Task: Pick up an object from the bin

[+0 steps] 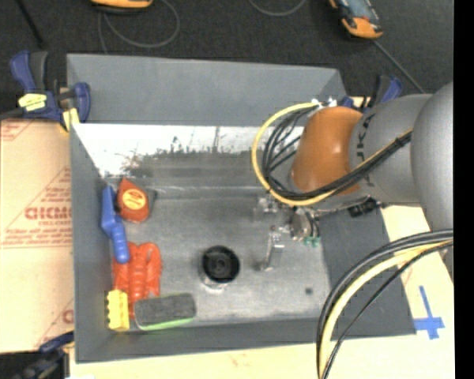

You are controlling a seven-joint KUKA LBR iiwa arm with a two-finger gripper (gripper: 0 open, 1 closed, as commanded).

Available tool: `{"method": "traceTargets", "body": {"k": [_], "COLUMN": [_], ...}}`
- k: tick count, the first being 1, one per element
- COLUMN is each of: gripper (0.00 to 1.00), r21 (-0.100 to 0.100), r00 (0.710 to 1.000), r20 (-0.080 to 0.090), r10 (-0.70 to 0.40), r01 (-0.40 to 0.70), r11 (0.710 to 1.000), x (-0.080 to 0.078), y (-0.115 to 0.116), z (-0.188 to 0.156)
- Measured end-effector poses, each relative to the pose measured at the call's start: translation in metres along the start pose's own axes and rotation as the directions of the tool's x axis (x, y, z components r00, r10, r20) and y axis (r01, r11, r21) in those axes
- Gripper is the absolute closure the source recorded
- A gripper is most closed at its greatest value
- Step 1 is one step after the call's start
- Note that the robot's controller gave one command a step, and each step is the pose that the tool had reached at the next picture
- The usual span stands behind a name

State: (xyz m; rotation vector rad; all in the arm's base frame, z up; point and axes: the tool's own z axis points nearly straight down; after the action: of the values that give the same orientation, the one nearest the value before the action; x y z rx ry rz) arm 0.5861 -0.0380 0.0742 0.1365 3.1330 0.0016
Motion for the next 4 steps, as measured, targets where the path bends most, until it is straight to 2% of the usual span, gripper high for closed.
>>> {"method": "traceTargets", "body": {"k": [1,2,3,4], "gripper": [0.00,0.00,0.00,1.00], "r21": [0.002,-0.001,0.001,0.000], "r00": [0.991,0.980,0.999,0.967], "r20": [-0.002,-0.004,-0.005,-0.002], "r10": [-0.130,-0.198,-0.047,-0.256], "r01": [0.130,0.198,0.047,0.256], "r11": [0.992,0.980,0.999,0.967], "x": [0.032,0.053,0.058,0.029], "y": [0.029,0.040,0.060,0.108], "z": [0.000,0.002,0.003,0.003]}}
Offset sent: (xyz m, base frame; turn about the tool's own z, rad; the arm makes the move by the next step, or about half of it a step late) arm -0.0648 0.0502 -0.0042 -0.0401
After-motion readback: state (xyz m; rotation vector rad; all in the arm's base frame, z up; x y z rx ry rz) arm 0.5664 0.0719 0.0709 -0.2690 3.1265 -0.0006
